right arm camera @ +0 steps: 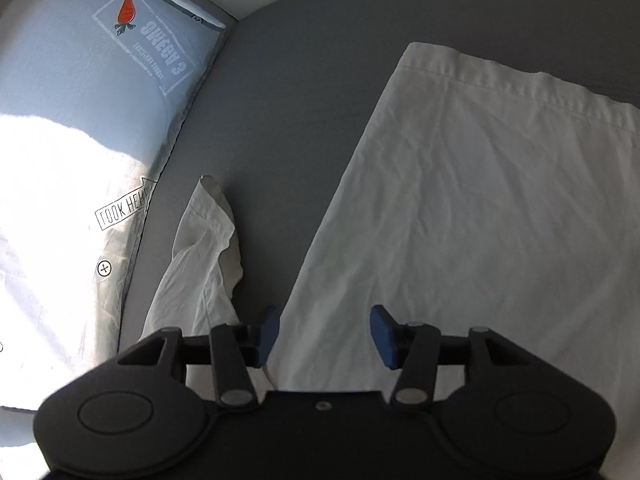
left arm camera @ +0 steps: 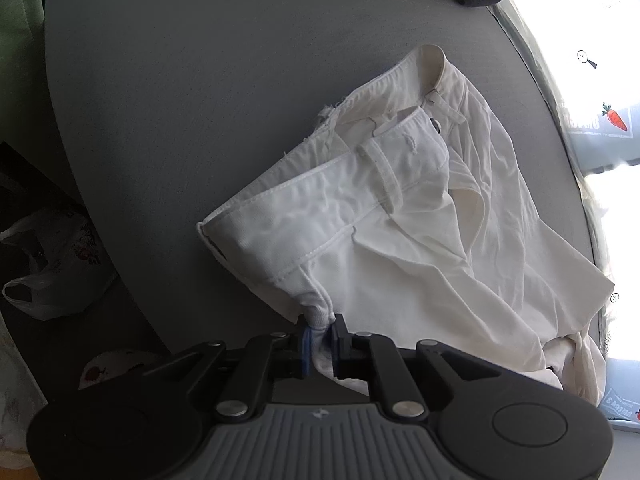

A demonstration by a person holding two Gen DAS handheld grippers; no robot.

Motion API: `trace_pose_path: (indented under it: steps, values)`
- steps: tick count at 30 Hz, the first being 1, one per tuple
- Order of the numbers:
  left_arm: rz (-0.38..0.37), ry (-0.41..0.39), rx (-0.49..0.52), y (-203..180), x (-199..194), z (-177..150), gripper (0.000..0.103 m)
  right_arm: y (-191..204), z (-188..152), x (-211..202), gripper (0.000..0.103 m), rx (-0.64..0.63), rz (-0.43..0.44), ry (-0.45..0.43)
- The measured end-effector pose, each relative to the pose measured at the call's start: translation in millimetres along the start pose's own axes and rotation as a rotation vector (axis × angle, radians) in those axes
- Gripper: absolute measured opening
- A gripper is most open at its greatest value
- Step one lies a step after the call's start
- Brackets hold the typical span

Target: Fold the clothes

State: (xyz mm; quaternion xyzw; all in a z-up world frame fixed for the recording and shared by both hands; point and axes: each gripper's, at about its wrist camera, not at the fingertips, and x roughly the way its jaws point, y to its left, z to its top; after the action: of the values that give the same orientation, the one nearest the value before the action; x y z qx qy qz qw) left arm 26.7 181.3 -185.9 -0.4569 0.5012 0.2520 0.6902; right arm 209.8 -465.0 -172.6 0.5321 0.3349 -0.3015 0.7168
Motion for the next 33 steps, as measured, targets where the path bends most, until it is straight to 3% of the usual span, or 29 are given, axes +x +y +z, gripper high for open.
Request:
trace_pose_path:
  steps: [5, 7, 13, 15, 17, 18, 20, 22, 28, 33]
  values:
    - [0.026, 0.01, -0.027, -1, 2, 0, 0.013, 16, 33, 25, 0.054, 0.032, -0.143, 0.001]
    - [0.034, 0.014, -0.037, -1, 4, 0, 0.014, 19, 39, 31, 0.06, 0.072, -0.16, 0.005]
    - [0.06, 0.026, -0.05, -2, 7, 2, 0.014, 45, 42, 47, 0.053, -0.027, -0.289, 0.013]
    - [0.063, 0.029, -0.056, -1, 8, 3, 0.014, 52, 39, 50, 0.047, -0.068, -0.34, 0.003]
    - [0.061, 0.035, -0.064, 1, 8, 4, 0.014, 59, 35, 52, 0.024, -0.114, -0.403, -0.02]
    - [0.06, 0.038, -0.067, 2, 8, 5, 0.014, 59, 32, 52, 0.018, -0.137, -0.422, -0.036]
    - [0.051, 0.044, -0.075, 6, 8, 6, 0.014, 54, 28, 49, 0.006, -0.158, -0.417, -0.068]
    - [0.038, 0.052, -0.085, 11, 7, 7, 0.016, 46, 24, 43, 0.002, -0.169, -0.388, -0.081]
    - [-0.019, 0.066, -0.142, 30, 4, 10, 0.016, 22, 10, 0, 0.001, -0.113, -0.273, -0.13]
    - [-0.064, 0.015, -0.183, 40, -5, 11, 0.01, 16, 0, -61, 0.001, -0.172, -0.171, -0.264]
